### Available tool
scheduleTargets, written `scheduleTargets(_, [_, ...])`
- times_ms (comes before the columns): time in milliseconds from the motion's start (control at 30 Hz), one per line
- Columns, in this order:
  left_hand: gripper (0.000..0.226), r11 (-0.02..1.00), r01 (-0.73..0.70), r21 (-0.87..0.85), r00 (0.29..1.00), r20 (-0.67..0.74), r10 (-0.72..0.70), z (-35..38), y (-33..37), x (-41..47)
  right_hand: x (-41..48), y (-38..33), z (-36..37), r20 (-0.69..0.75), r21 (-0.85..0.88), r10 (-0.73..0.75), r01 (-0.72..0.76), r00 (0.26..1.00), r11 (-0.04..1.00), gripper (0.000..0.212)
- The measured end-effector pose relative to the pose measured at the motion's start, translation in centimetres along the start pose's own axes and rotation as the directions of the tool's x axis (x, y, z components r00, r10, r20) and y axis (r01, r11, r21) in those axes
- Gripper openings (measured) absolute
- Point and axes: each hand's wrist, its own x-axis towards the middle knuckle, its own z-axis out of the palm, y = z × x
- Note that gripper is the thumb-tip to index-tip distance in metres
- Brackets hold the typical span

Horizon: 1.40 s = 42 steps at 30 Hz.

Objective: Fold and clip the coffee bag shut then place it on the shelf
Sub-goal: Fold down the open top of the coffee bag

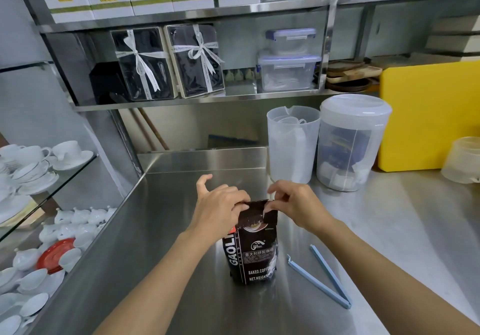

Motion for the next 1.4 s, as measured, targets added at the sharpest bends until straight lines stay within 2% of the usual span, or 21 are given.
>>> scheduleTargets(67, [0.009, 0.999, 0.017, -0.049, 1.0, -0.002, -0.017, 0.0, -0.1, 0.0, 0.0, 0.4, 0.0, 0.026, 0.021, 0.031, -0.031, 0.999, 0.999, 0.034])
scheduleTargets(167, [0.011, 0.994, 0.043, -0.096, 0.999, -0.008, -0.044, 0.1, -0.4, -0.1, -0.4, 0.9, -0.2, 0.054, 0.132, 0.09, -0.097, 0.994, 0.987, 0.025])
scheduleTargets(300, [0.012, 0.989, 0.03, -0.147, 0.999, 0.02, -0.027, 0.2, -0.5, -0.1, -0.6, 1.3, -0.3, 0.02, 0.086, 0.118, -0.119, 0.993, 0.989, 0.019])
scheduleTargets(467, [0.011, 0.987, 0.007, -0.158, 0.998, 0.064, 0.003, 0.0, -0.4, 0.3, 0.1, 0.8, -0.2, 0.036, 0.039, 0.041, -0.042, 0.999, 0.998, 0.009])
scheduleTargets(567, [0.009, 0.989, -0.031, -0.142, 0.997, 0.069, 0.041, -0.1, 0.1, 0.6, 0.5, 0.6, -0.3, 0.057, -0.003, 0.004, -0.004, 0.998, 1.0, 0.011])
scheduleTargets(733, [0.011, 0.989, -0.066, -0.131, 0.996, 0.059, 0.074, -0.3, 0.3, 0.7, 0.9, 0.8, -0.8, 0.098, -0.002, 0.029, -0.029, 0.995, 1.0, 0.013])
scheduleTargets(833, [0.008, 0.988, -0.082, -0.129, 0.995, 0.052, 0.09, -0.1, 0.6, 0.9, 1.0, 0.6, -0.9, 0.14, -0.048, -0.038, 0.045, 0.989, 0.998, 0.011])
scheduleTargets(1133, [0.013, 0.987, -0.158, -0.016, 0.985, 0.07, 0.158, 0.5, 1.1, 1.8, 1.1, -0.4, -0.5, 0.135, -0.097, -0.098, 0.112, 0.986, 0.989, 0.007])
scheduleTargets(1300, [0.007, 0.989, -0.133, -0.065, 0.99, 0.039, 0.135, 0.7, 1.2, 1.9, 0.9, -0.2, -0.4, 0.11, -0.066, -0.109, 0.117, 0.988, 0.991, 0.007])
scheduleTargets(1400, [0.009, 0.988, -0.134, -0.074, 0.99, 0.041, 0.137, 0.7, 1.2, 1.9, 0.5, 0.4, -0.3, 0.094, 0.035, -0.068, 0.065, 0.993, 0.997, 0.01])
